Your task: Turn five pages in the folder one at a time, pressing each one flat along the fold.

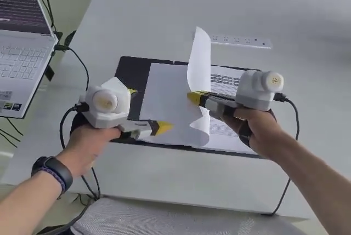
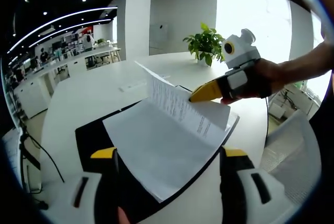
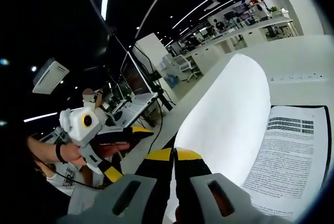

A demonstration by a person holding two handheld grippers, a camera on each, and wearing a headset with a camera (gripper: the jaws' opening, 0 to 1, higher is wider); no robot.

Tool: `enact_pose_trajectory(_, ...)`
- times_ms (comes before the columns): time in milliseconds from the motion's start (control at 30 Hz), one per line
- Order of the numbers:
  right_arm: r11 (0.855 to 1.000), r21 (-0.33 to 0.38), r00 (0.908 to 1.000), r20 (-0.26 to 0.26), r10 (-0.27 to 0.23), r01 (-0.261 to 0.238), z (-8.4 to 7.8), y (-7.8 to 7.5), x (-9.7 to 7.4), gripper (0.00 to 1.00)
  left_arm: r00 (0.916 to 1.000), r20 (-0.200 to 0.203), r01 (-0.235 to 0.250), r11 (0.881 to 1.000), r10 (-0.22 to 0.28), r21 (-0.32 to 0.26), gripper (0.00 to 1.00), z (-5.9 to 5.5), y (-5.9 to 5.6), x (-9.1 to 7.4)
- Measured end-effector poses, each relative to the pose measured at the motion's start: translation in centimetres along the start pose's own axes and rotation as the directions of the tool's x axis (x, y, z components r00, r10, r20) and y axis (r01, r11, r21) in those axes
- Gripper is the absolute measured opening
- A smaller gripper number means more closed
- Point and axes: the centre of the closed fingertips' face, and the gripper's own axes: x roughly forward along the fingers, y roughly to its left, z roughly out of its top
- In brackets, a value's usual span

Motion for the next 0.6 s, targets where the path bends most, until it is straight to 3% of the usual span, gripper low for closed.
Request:
enact_pose_trajectory(400,0.998,0.022,0.9972,-0.039,0.064,-0.063,-1.1,2.0,4.5,0.0,0.9986,0.012,-0.05,0.998,0.051,-0.041,0.8,-1.3,1.7,-3.2)
enact_pose_trajectory(600,0.997,0.052,0.9955,-0.069,0.066,-0.062,-2.2,1.6,6.7,0.0,0.9974,0.019,-0.068,0.996,0.069,-0.054,0.8,-1.8,2.3,-4.5)
